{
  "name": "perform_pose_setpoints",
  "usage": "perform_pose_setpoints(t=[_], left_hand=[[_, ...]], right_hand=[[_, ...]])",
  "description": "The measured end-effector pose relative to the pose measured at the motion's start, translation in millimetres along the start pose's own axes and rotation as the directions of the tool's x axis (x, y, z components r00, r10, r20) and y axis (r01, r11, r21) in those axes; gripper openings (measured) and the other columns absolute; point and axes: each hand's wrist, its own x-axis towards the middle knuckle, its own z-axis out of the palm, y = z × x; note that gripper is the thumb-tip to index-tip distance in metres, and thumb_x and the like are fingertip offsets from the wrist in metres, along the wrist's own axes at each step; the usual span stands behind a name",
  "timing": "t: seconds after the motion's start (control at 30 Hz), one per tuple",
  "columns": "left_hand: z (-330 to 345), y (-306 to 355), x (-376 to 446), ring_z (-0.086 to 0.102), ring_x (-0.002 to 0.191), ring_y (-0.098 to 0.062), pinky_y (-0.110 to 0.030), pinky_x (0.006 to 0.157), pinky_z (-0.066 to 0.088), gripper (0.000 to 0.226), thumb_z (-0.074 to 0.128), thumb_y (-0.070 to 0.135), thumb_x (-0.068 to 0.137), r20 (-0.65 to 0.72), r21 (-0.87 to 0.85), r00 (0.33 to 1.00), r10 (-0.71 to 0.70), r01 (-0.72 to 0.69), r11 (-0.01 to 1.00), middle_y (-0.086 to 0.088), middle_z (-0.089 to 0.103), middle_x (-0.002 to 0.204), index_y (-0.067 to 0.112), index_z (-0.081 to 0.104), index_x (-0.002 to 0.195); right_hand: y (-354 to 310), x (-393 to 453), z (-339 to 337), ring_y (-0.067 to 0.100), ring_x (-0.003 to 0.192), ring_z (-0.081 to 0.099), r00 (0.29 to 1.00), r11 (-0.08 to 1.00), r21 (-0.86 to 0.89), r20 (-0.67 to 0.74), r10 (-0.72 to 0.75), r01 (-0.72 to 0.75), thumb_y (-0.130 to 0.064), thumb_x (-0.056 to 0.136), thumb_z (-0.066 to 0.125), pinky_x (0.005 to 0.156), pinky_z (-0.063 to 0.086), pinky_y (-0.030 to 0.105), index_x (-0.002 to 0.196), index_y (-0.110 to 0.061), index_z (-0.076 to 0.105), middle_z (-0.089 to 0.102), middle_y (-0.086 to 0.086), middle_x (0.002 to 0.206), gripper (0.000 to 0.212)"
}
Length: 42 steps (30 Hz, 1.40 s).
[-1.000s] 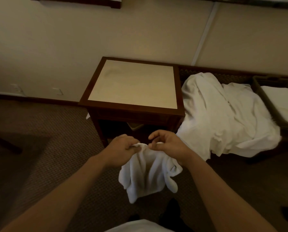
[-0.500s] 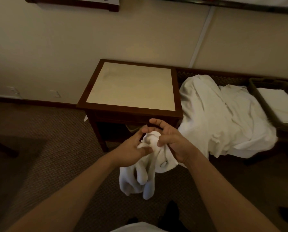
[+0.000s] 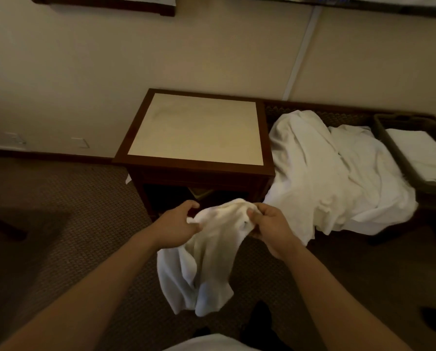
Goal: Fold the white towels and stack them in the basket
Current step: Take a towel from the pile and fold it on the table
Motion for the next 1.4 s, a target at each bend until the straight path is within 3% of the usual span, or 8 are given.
perform_pose_setpoints(t=[0.1,0.2,0.5,0.67,0.77,0.87,1.07,1.4], left_hand=[[2,-1,0,0.063,0.105,-0.014,-0.028,0.082,0.052,0.020,0.065,0.030,0.095,0.013,0.137,1.000,-0.007,0.005,0.991,0.008,0.067,0.113,0.021,0.069,0.112],[2,12,-8,0.063,0.090,-0.004,-0.025,0.078,0.048,0.018,0.058,0.021,0.100,0.040,-0.008,0.997,0.073,-0.073,0.997,0.012,0.068,0.094,0.024,0.072,0.089],[23,28,-28,0.062,0.083,-0.004,-0.021,0.072,0.051,0.017,0.051,0.007,0.102,-0.017,-0.447,0.963,0.270,-0.249,0.859,0.009,0.067,0.087,0.019,0.063,0.100],[43,22,-19,0.055,0.073,-0.004,-0.026,0.065,0.047,0.042,0.039,-0.009,0.095,-0.255,-0.274,0.929,0.268,-0.335,0.902,0.008,0.061,0.081,0.026,0.061,0.088],[49,17,-19,0.063,0.094,-0.009,-0.032,0.085,0.053,0.052,0.039,-0.012,0.090,-0.293,-0.239,0.916,0.273,-0.347,0.907,0.008,0.066,0.093,0.031,0.067,0.081],[51,21,-21,0.065,0.105,-0.009,-0.035,0.094,0.055,0.044,0.044,-0.007,0.094,-0.301,-0.300,0.926,0.228,-0.319,0.899,0.006,0.070,0.105,0.026,0.073,0.090],[55,32,-25,0.064,0.094,-0.001,-0.019,0.077,0.055,0.019,0.080,0.025,0.085,-0.312,-0.218,0.912,0.264,-0.340,0.915,0.013,0.066,0.096,0.032,0.065,0.096],[57,26,-20,0.063,0.095,0.000,-0.019,0.078,0.053,0.014,0.072,0.024,0.092,-0.310,-0.101,0.899,0.308,-0.353,0.930,0.014,0.067,0.097,0.034,0.073,0.102]], right_hand=[[0,5,8,0.023,0.094,0.071,0.997,0.990,-0.134,-0.050,-0.057,0.050,-0.018,0.102,0.057,0.089,0.059,0.045,0.108,-0.013,0.074,0.076,0.006,0.097,0.018],[6,1,17,0.020,0.094,0.071,0.994,0.971,-0.221,-0.051,-0.101,0.087,-0.018,0.097,0.066,0.084,0.059,0.036,0.095,-0.019,0.076,0.075,0.003,0.093,0.010],[8,-11,38,0.031,0.094,0.071,0.984,0.987,0.150,0.174,0.025,-0.052,-0.014,0.098,0.061,0.086,0.057,0.045,0.109,-0.008,0.075,0.074,0.019,0.106,0.018],[5,-17,43,0.027,0.087,0.070,0.996,0.983,0.174,0.061,-0.069,0.057,-0.003,0.093,0.066,0.072,0.058,0.037,0.107,-0.011,0.066,0.076,0.012,0.096,0.016],[5,-22,41,0.025,0.088,0.072,0.991,0.976,0.206,0.094,-0.097,0.076,-0.003,0.096,0.062,0.071,0.059,0.034,0.109,-0.007,0.067,0.075,0.014,0.100,0.014],[3,-24,40,0.028,0.090,0.072,0.992,0.973,0.222,0.093,-0.084,0.062,-0.003,0.096,0.061,0.074,0.060,0.037,0.113,-0.010,0.066,0.074,0.019,0.103,0.019],[5,-30,34,0.029,0.092,0.071,0.996,0.956,0.291,0.087,-0.005,-0.021,-0.011,0.097,0.062,0.076,0.058,0.039,0.113,-0.005,0.070,0.074,0.020,0.104,0.018],[7,-30,24,0.028,0.102,0.071,0.991,0.988,0.138,0.110,-0.081,0.065,-0.012,0.094,0.066,0.091,0.059,0.043,0.102,-0.006,0.075,0.075,0.014,0.102,0.013]])
